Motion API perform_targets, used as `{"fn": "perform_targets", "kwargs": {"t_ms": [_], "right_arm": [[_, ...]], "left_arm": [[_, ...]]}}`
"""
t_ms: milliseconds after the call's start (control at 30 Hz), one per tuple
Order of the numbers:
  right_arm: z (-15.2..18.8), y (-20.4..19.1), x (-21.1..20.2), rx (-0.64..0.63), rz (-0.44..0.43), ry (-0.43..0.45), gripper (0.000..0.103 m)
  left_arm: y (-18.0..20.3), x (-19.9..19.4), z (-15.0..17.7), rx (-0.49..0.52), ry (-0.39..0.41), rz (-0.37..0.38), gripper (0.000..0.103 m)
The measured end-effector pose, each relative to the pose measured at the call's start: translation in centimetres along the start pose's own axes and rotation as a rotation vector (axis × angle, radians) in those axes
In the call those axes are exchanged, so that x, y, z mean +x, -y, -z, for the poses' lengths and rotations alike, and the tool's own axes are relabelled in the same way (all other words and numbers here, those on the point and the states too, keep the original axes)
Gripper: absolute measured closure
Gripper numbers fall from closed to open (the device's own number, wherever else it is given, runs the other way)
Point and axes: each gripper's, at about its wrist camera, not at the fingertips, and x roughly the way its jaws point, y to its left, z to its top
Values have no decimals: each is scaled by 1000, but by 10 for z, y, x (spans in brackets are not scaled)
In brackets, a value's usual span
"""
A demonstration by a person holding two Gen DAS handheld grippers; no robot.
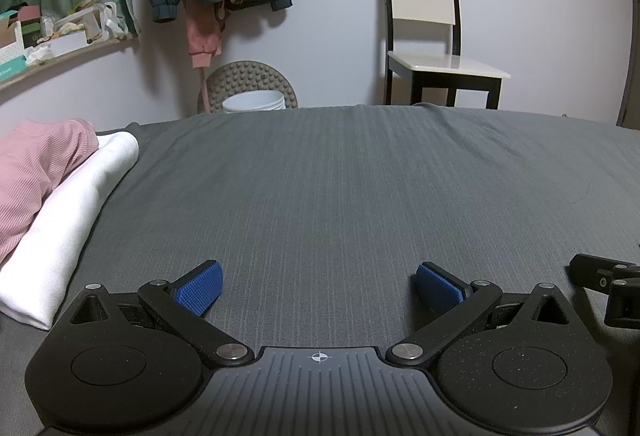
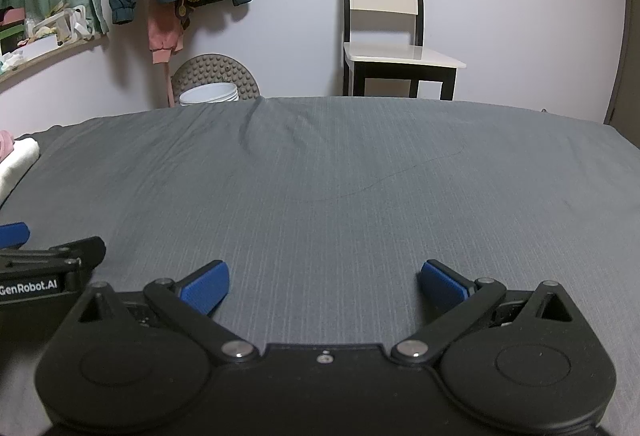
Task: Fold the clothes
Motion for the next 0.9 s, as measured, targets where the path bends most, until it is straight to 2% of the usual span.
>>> {"fn": "perform_targets", "kwargs": {"t_ms": [900], "right_arm": [[4, -8, 1, 8, 1, 0, 0]], "left_arm": [[0, 0, -3, -3, -10, 0, 0]]}}
